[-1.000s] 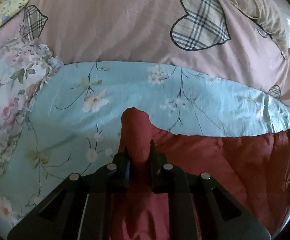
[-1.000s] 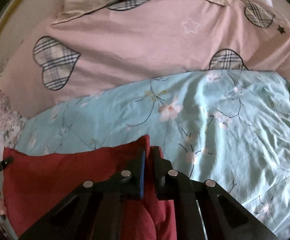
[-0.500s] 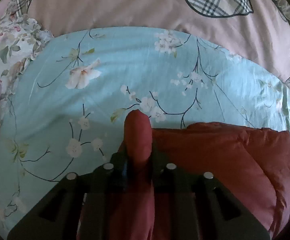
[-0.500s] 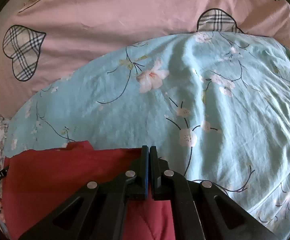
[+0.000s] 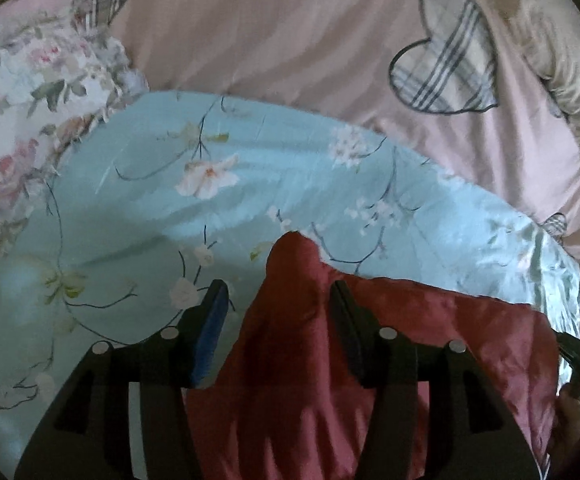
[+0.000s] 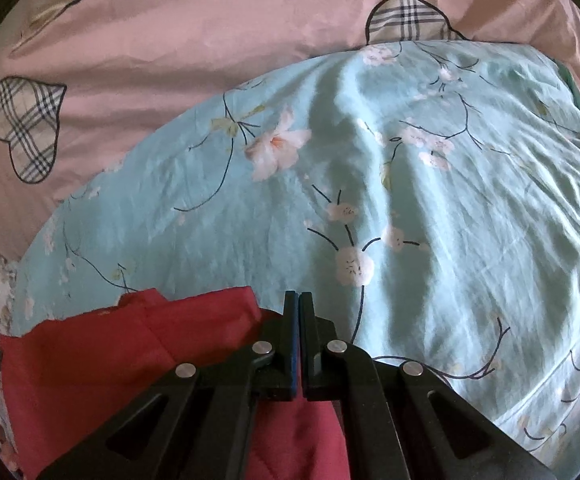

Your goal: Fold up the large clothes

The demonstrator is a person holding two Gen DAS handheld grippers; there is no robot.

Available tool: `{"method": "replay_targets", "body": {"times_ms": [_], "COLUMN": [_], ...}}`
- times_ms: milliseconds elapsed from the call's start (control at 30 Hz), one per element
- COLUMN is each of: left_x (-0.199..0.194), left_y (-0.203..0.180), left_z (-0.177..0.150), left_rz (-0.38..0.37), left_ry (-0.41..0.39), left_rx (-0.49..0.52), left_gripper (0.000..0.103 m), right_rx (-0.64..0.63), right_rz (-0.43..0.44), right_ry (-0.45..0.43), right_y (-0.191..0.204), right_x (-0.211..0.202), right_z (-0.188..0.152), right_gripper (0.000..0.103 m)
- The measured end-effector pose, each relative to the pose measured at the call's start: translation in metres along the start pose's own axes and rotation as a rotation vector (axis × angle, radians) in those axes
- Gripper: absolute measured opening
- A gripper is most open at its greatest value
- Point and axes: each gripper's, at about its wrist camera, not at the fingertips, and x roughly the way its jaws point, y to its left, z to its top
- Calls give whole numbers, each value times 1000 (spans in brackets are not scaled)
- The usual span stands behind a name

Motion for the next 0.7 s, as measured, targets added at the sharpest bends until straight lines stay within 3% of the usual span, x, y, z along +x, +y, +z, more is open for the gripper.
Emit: {"method": "replay_targets", "body": {"times_ms": [200, 367, 700], "left_x": [-43, -71, -89], "left_y": [-10, -31, -52], "left_z": [-12, -48, -111], "left_rz": [-59, -117, -207], "left_ry": [-24, -10, 76], "left_rx": [47, 138, 175], "left_gripper": [52, 52, 52], "right_rx": [6, -41, -236], "right_rz": [39, 105, 280], "right_ry": [-80, -137, -55], "right_y": [1, 13, 62], "right_x": [-33, -76, -133], "right_z": [2, -5, -96], "right_gripper": [0, 1, 6]}}
